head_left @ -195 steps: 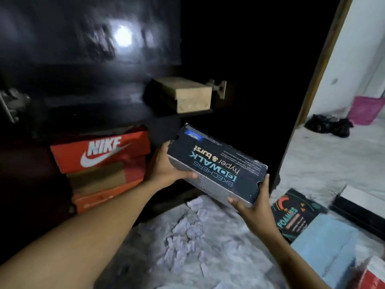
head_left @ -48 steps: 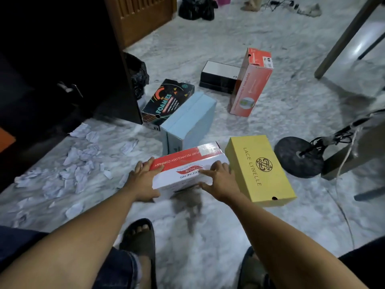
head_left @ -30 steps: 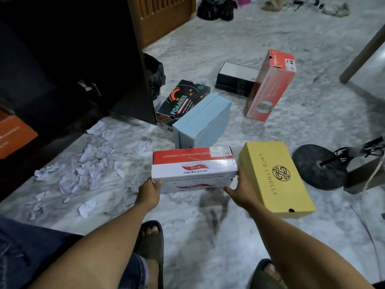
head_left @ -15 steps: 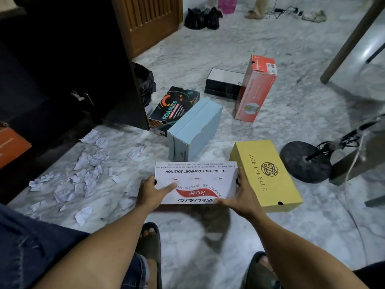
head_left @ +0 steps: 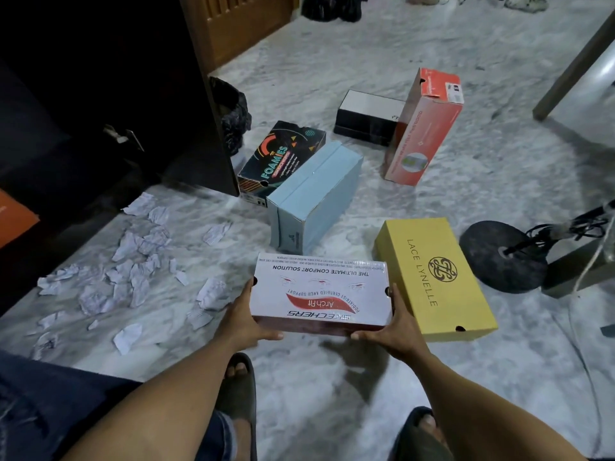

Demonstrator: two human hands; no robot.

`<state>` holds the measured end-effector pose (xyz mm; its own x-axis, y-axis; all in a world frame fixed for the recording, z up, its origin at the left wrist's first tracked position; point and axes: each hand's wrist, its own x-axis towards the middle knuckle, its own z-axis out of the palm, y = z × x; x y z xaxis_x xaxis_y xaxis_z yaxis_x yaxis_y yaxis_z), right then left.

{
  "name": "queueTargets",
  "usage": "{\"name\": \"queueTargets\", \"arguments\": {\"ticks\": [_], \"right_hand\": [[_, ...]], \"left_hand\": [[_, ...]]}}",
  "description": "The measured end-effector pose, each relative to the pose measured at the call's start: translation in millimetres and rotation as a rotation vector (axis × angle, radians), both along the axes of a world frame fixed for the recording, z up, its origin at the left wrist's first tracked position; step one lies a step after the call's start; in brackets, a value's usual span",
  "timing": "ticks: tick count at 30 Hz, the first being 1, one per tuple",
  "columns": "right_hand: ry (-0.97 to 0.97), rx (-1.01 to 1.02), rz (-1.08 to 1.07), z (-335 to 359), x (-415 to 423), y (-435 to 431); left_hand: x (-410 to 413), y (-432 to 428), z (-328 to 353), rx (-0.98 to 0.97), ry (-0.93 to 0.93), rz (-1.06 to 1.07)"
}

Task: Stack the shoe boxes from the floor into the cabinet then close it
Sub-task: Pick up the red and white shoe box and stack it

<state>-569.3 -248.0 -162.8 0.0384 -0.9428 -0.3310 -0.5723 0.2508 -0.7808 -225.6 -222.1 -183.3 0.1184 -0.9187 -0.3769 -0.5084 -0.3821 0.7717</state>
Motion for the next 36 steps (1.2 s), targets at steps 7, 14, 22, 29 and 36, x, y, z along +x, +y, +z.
{"name": "queueTargets", "arguments": {"ticks": [7,14,22,29,36], "right_hand": [[0.038,0.020,0.016,-3.9,2.2,-5.2],[0.036,0.027,0.025,25.4,26.1,7.0],[-0.234,-0.112,0.134,92.6,110.9,18.6],[-0.275,-0.380,0.226,208.1,185.7,-15.1],[-0.414,-0.620,0.375,349.8,268.6,-49.4]], "left_hand": [[-1.1,-4.5,-6.8,0.011,0.021,0.041],[8.9,11.0,28.3,-0.104,-0.038,0.102],[93.6,46.6,108.5,-0.183,-0.176,0.226],[162.7,43.8,251.2,-0.416,-0.288,0.335],[208.5,58.4,406.7,-0.719,-0.386,0.498]]}}
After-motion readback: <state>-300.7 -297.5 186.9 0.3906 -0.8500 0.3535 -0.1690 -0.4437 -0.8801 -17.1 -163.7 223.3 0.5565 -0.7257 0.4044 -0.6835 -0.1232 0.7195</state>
